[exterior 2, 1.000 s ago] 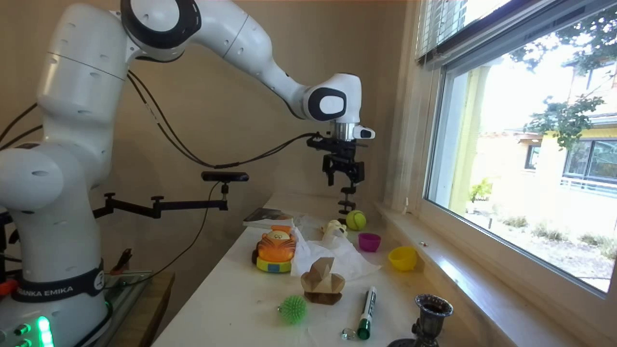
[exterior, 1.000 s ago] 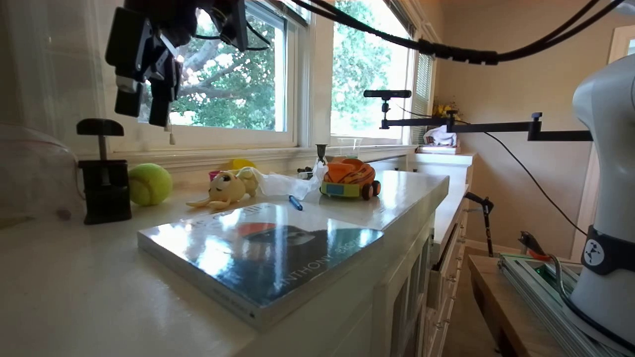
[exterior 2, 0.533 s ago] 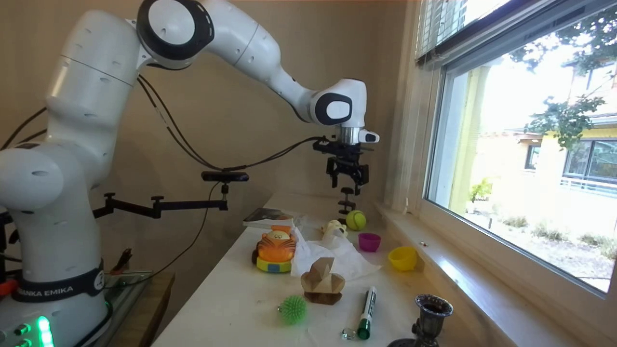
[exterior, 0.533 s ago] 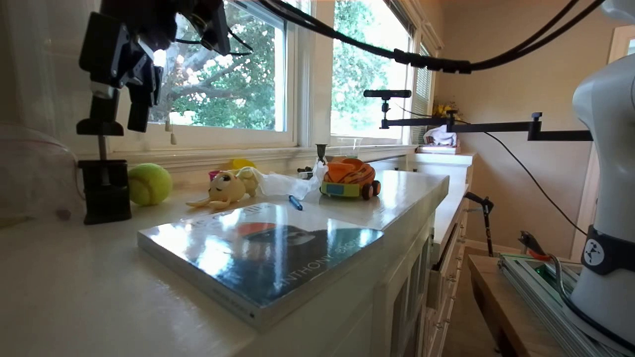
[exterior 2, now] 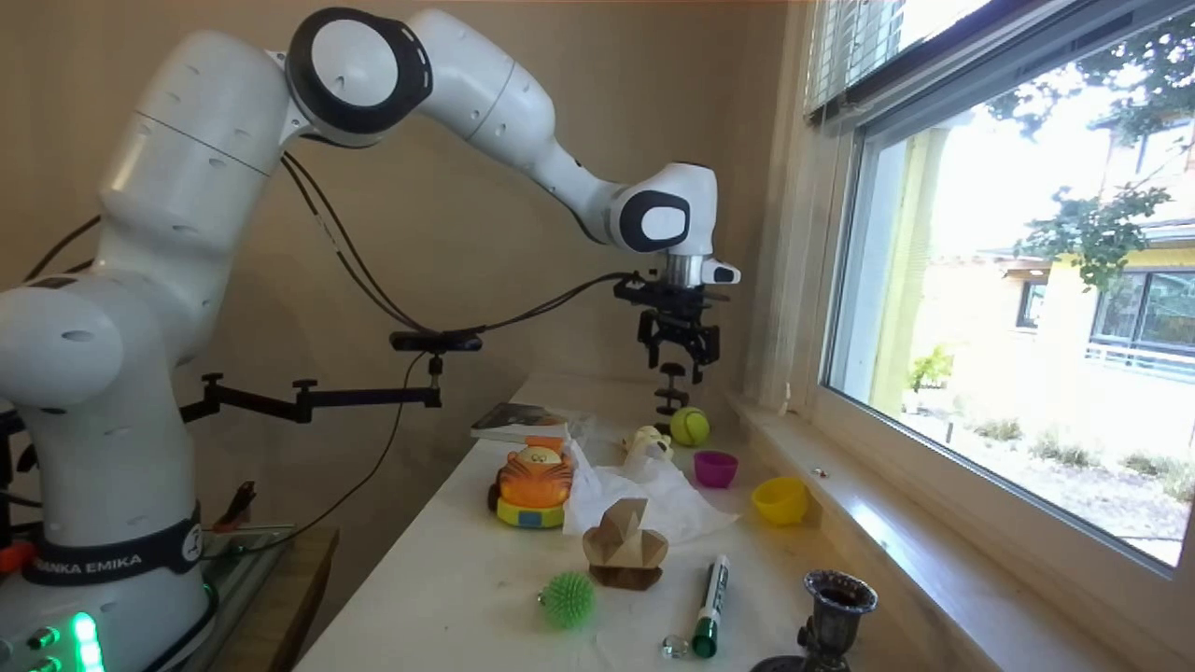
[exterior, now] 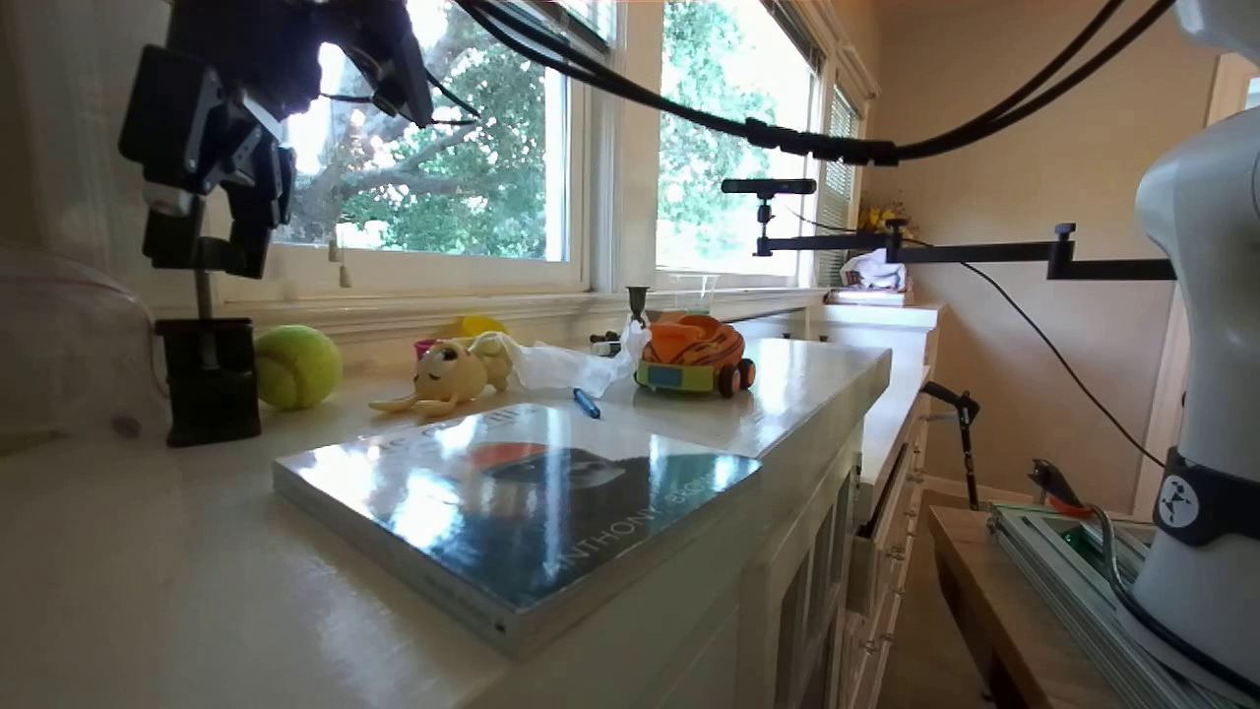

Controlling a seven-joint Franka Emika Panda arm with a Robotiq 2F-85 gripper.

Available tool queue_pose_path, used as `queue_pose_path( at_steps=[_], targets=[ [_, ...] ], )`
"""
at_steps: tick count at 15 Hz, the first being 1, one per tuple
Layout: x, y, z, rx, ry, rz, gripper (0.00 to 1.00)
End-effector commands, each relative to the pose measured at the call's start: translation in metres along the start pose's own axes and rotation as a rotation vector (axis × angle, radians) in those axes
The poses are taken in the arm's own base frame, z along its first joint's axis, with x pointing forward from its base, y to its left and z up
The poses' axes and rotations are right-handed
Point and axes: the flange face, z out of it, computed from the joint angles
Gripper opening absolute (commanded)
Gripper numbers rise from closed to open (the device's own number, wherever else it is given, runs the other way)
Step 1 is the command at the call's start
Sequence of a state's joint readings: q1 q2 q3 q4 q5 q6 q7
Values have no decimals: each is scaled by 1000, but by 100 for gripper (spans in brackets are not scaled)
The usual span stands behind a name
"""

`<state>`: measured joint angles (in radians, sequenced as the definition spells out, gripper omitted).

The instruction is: Turn the screw of the black object on the left around

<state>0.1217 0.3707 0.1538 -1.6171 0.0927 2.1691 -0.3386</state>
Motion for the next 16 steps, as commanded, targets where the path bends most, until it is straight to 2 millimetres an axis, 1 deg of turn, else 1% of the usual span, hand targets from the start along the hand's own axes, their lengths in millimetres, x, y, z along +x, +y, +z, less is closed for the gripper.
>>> queue_pose_path(
  at_steps=[1, 2, 3, 8, 11, 16],
  targets=[
    [10, 1, -8, -6, -12, -26, 72],
    [10, 0, -10, -6, -16, -25, 71],
    [10, 0, -11, -8, -23, -24, 68],
    [13, -3, -15, -13, -55, -23, 31],
    [13, -8, -15, -22, -79, -11, 13],
    [9, -26, -16, -28, -137, 49, 13]
  ],
)
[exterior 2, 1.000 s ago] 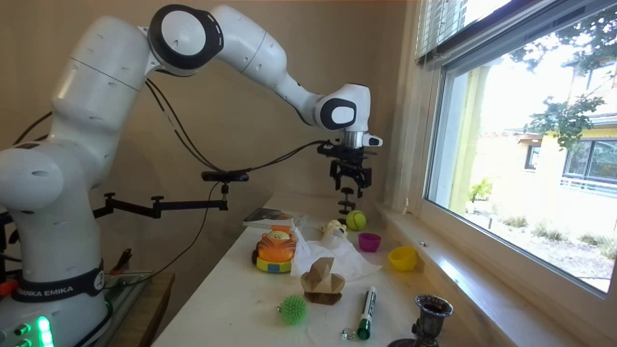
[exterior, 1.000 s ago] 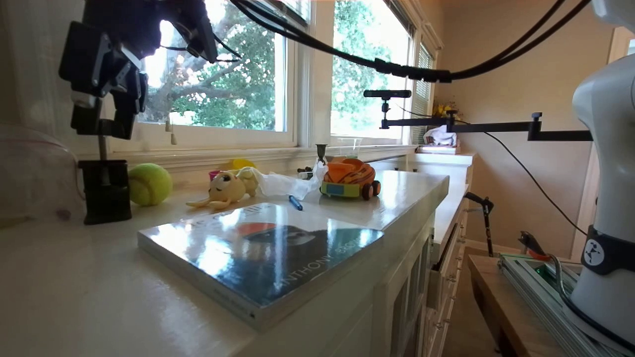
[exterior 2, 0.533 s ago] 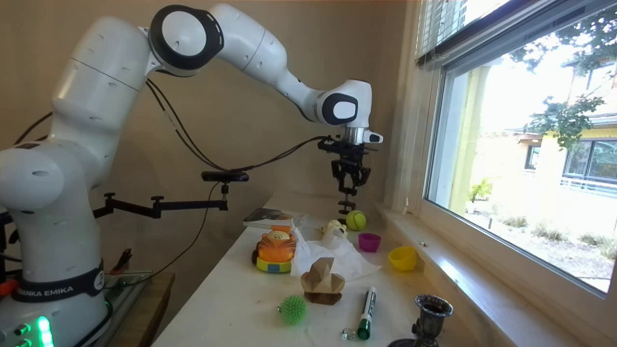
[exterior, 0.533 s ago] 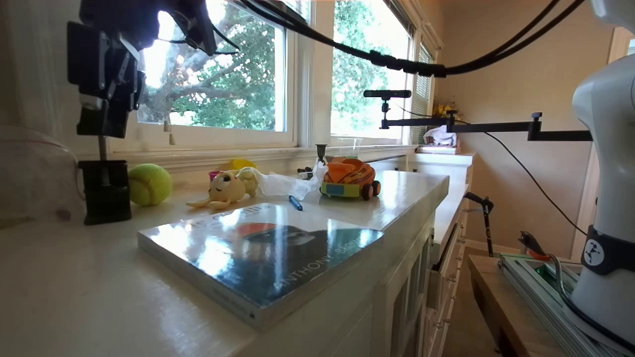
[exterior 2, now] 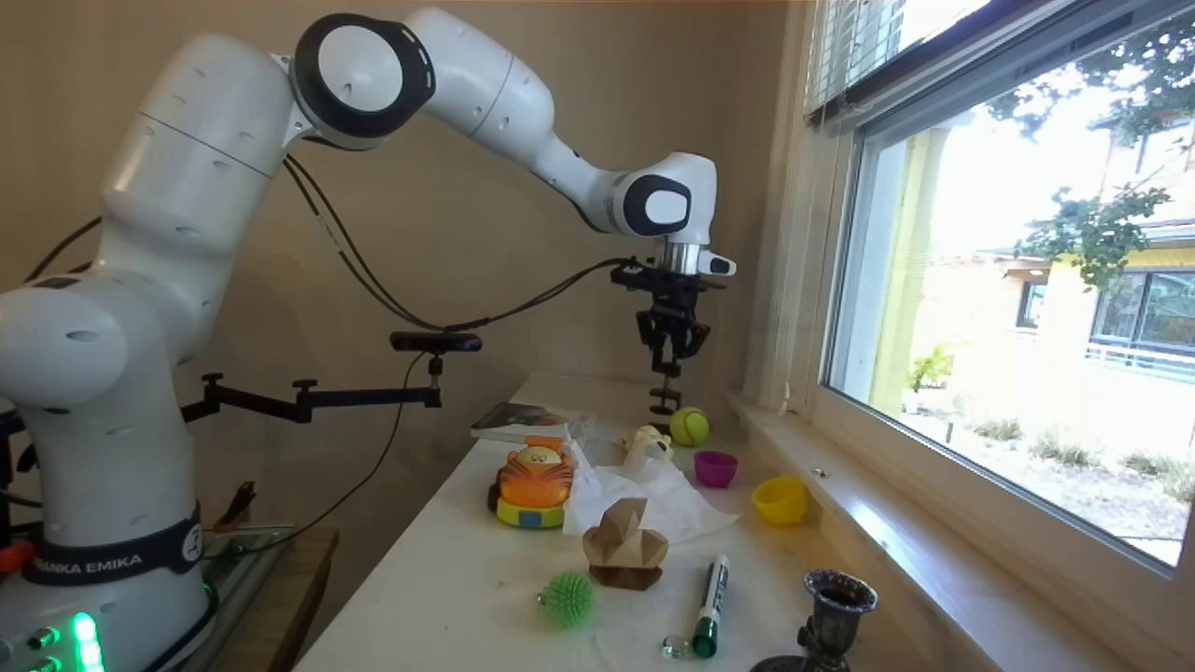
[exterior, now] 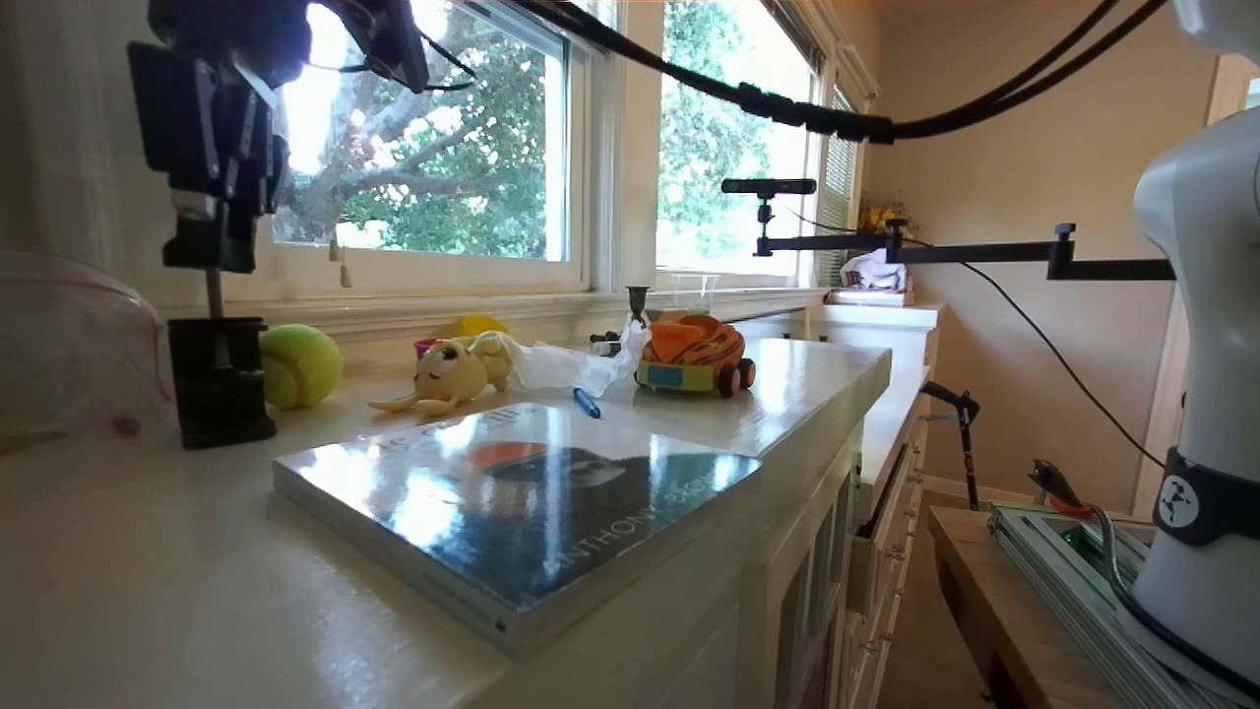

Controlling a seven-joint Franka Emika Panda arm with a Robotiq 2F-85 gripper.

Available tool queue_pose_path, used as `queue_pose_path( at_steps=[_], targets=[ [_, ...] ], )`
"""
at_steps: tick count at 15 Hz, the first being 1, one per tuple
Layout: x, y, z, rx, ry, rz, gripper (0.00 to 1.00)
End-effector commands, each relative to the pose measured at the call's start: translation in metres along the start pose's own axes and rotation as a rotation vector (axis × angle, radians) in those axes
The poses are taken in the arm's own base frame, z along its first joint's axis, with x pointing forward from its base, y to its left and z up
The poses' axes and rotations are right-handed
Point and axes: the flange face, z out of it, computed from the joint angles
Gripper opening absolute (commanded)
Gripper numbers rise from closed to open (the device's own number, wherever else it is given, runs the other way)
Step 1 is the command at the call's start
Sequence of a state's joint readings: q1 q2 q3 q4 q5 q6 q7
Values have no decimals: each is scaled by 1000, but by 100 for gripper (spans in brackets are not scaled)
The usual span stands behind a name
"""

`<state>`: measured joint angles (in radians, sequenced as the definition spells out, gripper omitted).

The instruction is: Turn the screw of the black object on the left around

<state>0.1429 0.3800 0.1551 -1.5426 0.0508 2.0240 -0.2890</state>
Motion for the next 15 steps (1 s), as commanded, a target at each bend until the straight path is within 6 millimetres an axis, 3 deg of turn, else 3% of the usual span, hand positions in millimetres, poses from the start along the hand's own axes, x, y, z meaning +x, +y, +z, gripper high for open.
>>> queue_pose_path(
  at_steps=[1, 15],
  targets=[
    [4, -17, -1, -30, -51, 74, 13],
    [1, -47, 2, -117, -17, 463, 13]
  ],
)
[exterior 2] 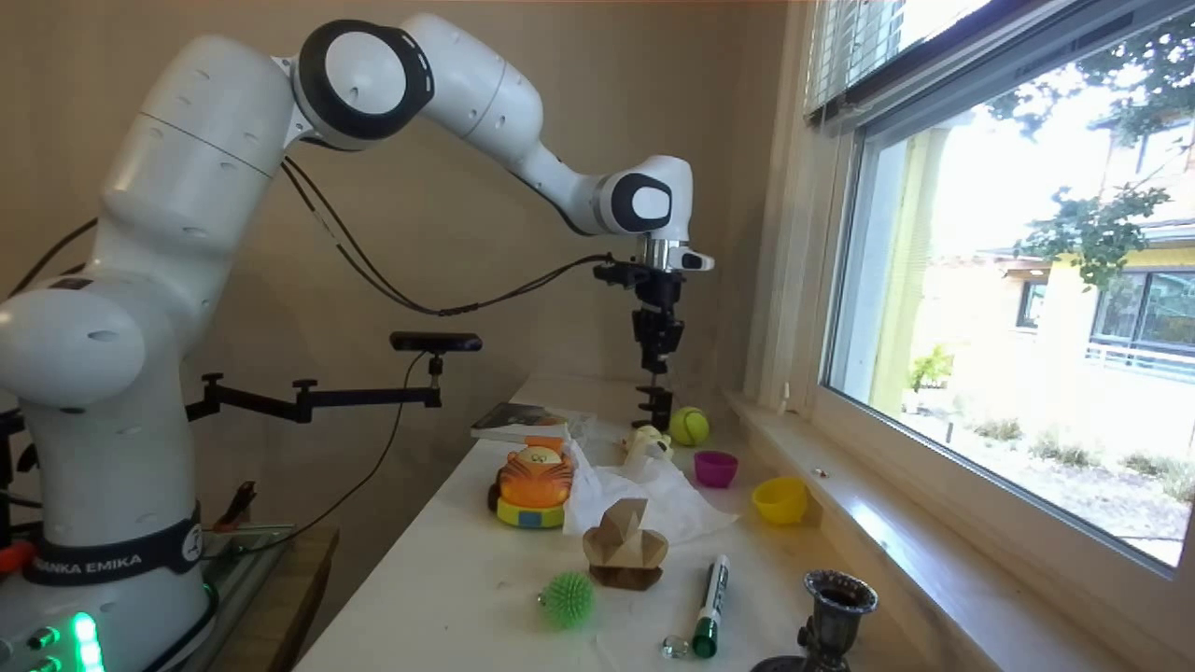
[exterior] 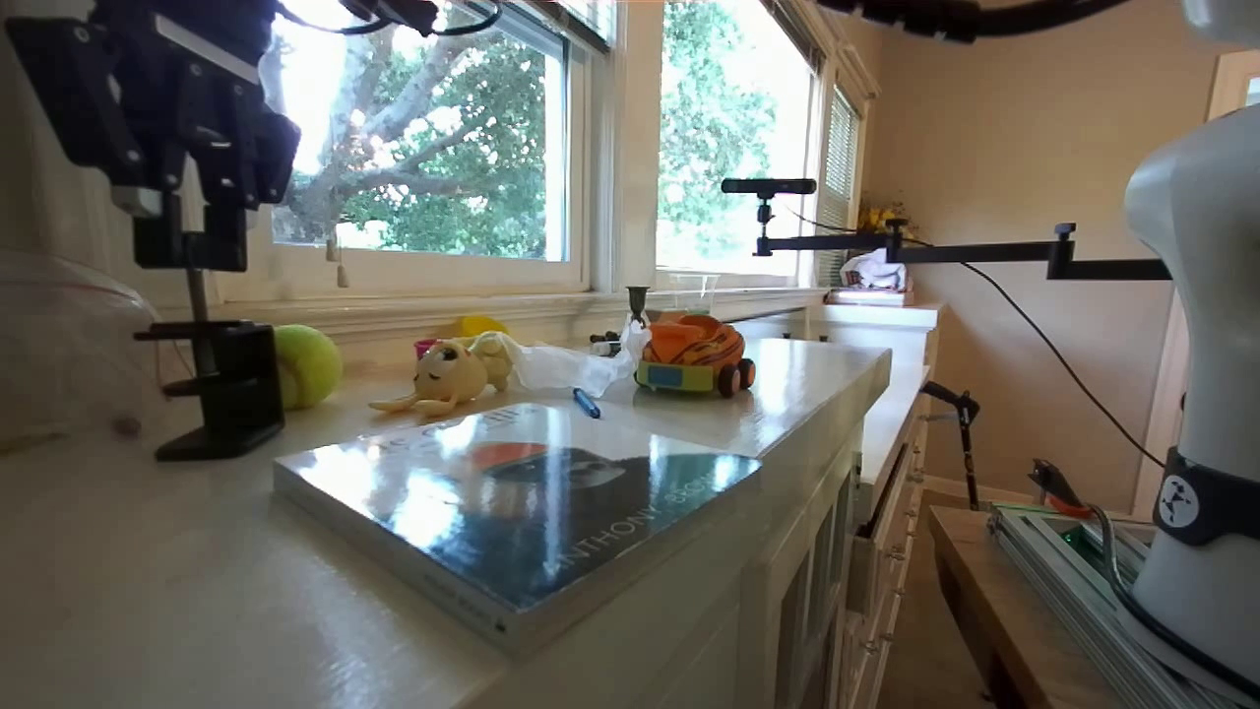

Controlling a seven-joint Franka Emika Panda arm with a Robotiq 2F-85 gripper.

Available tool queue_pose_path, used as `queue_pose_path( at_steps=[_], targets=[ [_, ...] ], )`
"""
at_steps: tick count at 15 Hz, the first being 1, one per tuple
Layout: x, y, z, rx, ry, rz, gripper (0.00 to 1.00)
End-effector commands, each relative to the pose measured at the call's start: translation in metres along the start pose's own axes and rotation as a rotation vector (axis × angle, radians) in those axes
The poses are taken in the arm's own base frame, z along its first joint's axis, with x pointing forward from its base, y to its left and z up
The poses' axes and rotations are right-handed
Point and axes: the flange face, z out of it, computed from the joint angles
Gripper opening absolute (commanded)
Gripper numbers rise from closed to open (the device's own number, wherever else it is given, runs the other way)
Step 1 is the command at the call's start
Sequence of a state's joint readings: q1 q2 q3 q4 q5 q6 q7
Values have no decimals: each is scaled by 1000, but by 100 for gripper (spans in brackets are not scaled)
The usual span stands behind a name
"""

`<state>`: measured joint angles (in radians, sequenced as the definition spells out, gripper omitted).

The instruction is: Turn the screw of the black object on the left around

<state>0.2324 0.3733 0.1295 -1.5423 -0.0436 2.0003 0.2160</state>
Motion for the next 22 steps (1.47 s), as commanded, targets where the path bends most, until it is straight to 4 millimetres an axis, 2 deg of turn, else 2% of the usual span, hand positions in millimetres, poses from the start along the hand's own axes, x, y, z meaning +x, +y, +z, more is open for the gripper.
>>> queue_pose_path(
  at_steps=[1, 8, 15, 16, 21, 22],
  targets=[
    [-9, -5, -1, -19, 2, 76, 13],
    [-12, -6, -5, -17, -2, 107, 13],
    [-21, -10, -11, -5, -15, 49, 13],
    [-9, -8, -2, -3, -9, 75, 38],
    [-13, -11, -2, -3, -14, 66, 38],
    [-14, -9, -3, -28, -10, 95, 13]
  ],
)
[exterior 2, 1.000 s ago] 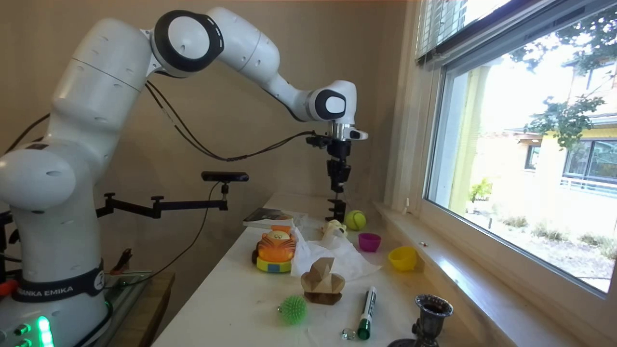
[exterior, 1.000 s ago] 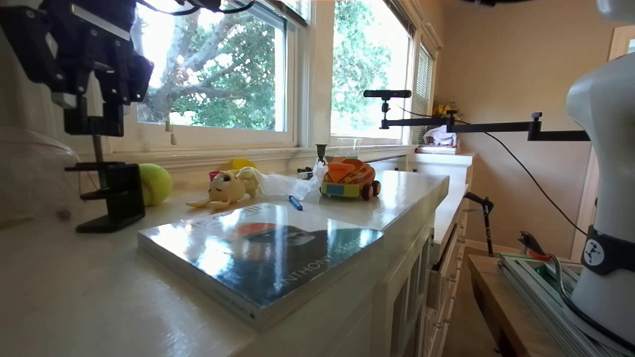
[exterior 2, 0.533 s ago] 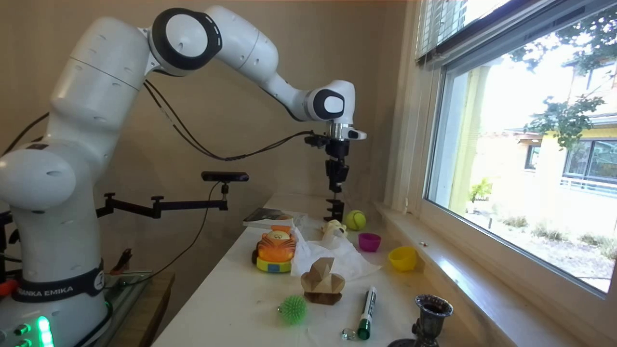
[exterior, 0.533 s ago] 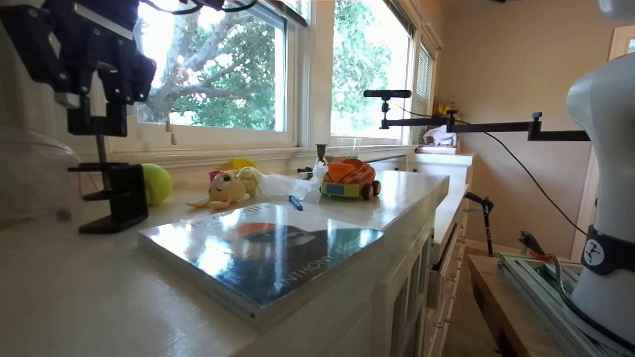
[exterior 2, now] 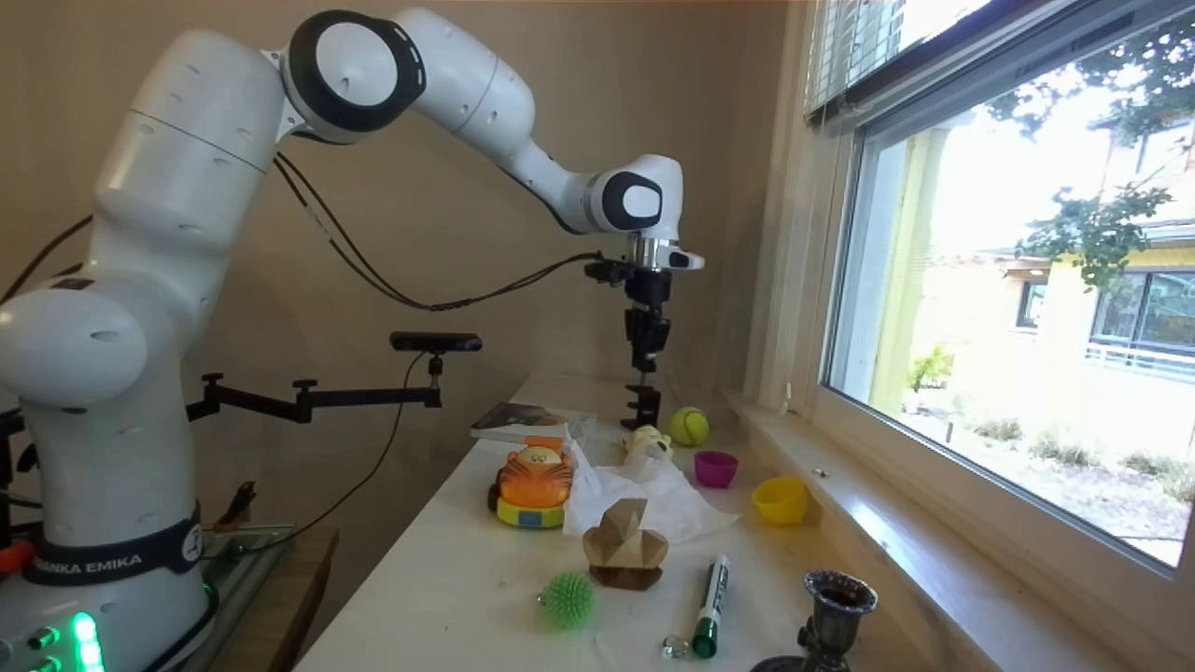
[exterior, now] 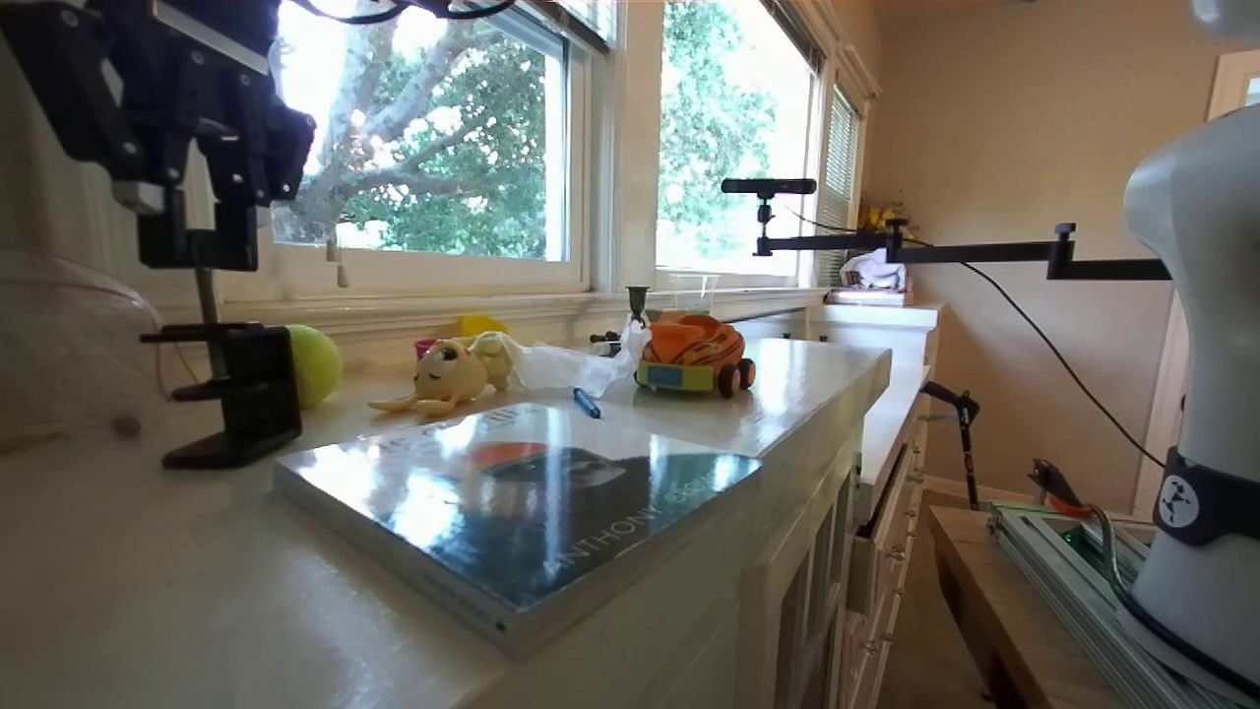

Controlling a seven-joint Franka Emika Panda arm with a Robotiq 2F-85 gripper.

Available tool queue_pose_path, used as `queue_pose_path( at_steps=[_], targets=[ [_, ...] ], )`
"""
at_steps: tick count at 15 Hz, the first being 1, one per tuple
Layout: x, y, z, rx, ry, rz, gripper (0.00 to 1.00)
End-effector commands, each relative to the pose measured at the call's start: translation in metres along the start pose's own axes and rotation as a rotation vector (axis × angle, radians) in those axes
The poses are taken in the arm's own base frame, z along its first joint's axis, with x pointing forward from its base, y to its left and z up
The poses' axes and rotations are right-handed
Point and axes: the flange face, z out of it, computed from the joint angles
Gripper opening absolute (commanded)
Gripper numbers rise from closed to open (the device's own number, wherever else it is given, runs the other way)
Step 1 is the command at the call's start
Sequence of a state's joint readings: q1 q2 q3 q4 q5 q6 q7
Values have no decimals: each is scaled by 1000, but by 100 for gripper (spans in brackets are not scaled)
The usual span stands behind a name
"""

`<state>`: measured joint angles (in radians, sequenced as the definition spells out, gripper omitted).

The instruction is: Turn the screw of the black object on the left around

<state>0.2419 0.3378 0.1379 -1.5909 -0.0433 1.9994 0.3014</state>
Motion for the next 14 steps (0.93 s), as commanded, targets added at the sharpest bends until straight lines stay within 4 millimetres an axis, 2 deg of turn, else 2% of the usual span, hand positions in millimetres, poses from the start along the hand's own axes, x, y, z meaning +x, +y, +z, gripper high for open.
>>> queue_pose_path(
  at_steps=[1, 4, 14],
  targets=[
    [1, 3, -2, -47, 25, 84, 13],
    [1, 6, 2, -58, 51, 260, 13],
    [-10, -2, 12, -89, 40, 788, 13]
  ],
)
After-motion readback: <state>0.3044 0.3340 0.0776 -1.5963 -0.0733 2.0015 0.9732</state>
